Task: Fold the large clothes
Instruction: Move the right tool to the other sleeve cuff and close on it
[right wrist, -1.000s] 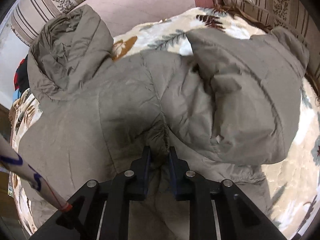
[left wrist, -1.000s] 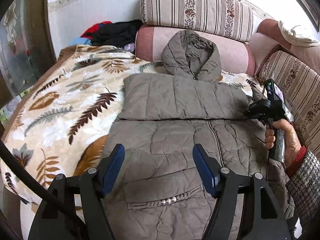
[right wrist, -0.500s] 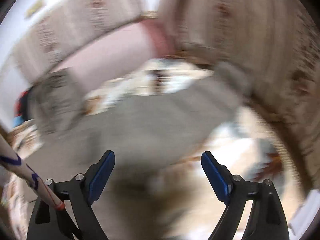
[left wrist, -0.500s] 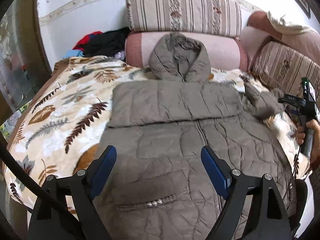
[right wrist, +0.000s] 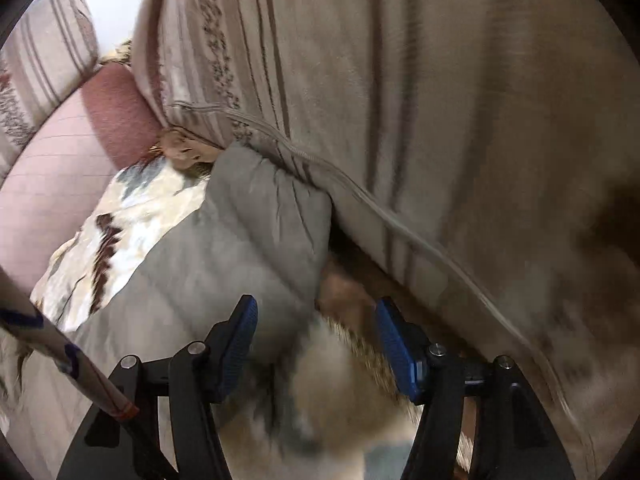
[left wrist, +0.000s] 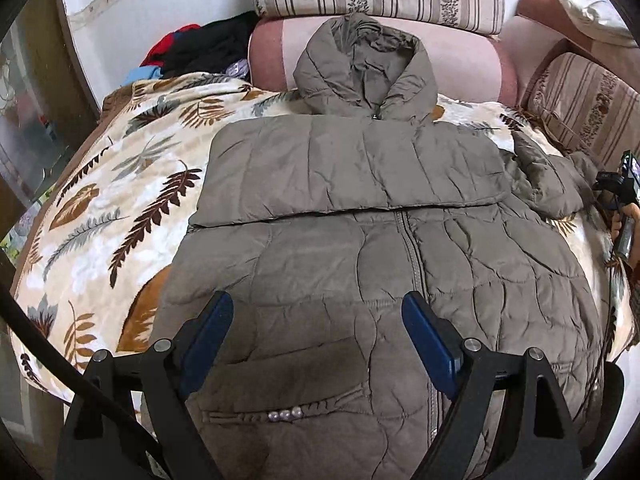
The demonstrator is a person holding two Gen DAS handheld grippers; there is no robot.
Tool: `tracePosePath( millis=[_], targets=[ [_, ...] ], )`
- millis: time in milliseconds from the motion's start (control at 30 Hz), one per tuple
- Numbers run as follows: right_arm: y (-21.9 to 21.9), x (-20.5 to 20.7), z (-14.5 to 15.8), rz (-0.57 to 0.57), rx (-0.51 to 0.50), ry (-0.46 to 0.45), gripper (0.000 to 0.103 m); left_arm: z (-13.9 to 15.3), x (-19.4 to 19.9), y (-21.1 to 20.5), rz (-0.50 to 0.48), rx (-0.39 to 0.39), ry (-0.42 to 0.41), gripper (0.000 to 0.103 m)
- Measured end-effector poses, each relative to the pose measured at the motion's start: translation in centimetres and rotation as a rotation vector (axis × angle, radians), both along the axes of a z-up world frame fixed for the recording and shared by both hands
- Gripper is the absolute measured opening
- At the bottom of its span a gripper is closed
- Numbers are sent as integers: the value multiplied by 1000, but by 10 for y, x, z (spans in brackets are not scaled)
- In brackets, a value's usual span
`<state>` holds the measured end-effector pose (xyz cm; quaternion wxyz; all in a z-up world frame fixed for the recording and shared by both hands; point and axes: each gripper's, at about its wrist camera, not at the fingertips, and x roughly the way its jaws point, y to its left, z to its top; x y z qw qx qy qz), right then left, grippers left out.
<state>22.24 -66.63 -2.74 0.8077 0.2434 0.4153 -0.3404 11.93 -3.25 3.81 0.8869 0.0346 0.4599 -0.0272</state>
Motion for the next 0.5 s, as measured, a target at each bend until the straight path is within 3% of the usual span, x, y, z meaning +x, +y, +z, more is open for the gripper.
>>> tracePosePath(
  millis=[67,100,133,233,367,500],
  targets=[
    [-2,10,-8,11,-4,13,66,-2,5,0,15,2,12,85],
    [-2,15,-10,24,-3,17,52,-4,7,0,22,10,19,85],
    [-3,17,-10,38,7,19,17,-5,8,0,25,14,25,85],
    [2,13,7,37,-44,20,10,-8,10,3,35,15,41,85],
    [10,-5,46,-6,-202,29,8,-7,6,11,40,-2,37,85],
    [18,-24,87,-46,-266,-1,8,-1,-3,20,43,-27,16,85]
  ],
)
